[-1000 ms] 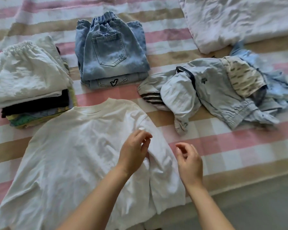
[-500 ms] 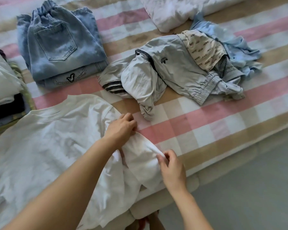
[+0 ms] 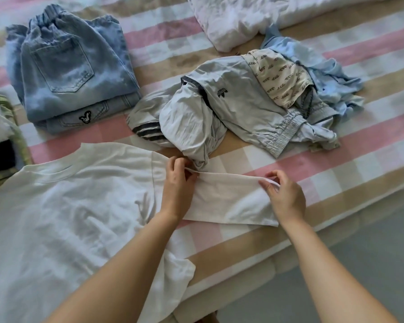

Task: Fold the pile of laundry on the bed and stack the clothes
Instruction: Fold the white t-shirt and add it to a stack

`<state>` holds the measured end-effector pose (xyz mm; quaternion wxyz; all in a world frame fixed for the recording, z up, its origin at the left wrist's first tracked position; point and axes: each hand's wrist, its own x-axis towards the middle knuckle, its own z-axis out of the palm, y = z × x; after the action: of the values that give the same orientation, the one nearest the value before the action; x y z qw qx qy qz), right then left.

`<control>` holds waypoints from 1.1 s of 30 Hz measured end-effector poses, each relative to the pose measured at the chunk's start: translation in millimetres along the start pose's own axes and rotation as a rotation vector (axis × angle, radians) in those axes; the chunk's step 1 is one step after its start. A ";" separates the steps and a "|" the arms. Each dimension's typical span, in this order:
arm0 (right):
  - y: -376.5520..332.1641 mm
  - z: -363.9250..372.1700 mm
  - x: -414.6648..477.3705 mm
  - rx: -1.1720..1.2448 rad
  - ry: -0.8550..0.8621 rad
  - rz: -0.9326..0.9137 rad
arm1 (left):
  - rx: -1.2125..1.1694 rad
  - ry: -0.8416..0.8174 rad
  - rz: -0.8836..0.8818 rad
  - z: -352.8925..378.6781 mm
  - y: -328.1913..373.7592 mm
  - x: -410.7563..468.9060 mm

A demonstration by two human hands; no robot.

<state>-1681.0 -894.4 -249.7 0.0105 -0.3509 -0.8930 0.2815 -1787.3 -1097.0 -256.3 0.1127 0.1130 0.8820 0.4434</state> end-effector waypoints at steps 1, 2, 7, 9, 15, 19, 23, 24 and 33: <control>2.4 2.6 3.2 -0.045 -0.006 -0.001 | -0.021 0.015 -0.012 -0.4 -1.0 -1.5; 2.9 4.4 4.3 -0.094 0.004 0.005 | -0.038 0.022 -0.014 -2.1 -1.2 -3.4; -27.9 13.3 -36.9 -0.015 0.190 -0.130 | -0.132 0.163 0.005 -34.6 -5.4 -26.7; -49.4 23.7 -75.8 0.089 0.142 -0.225 | -0.142 0.268 -0.040 -55.3 -14.3 -48.8; -82.9 68.3 -182.0 0.181 -0.286 -0.180 | -0.091 0.353 -0.161 -92.8 -44.5 -133.3; -87.3 83.1 -203.7 0.098 -0.276 -0.042 | -0.011 0.249 -0.141 -93.4 -55.2 -168.4; -88.0 90.8 -201.8 -0.015 -0.220 0.088 | 0.016 0.183 -0.140 -87.7 -60.8 -182.2; -87.4 91.9 -200.9 -0.007 -0.211 0.099 | 0.013 0.180 -0.151 -86.9 -61.4 -183.5; -66.7 68.6 -242.6 0.505 0.010 0.507 | 0.063 0.159 -0.163 -88.9 -56.1 -190.6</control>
<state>-1554.4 -1121.5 -230.0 0.0312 -0.5492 -0.6797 0.4853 -1638.5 -1253.9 -231.2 0.0745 0.0087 0.9080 0.4123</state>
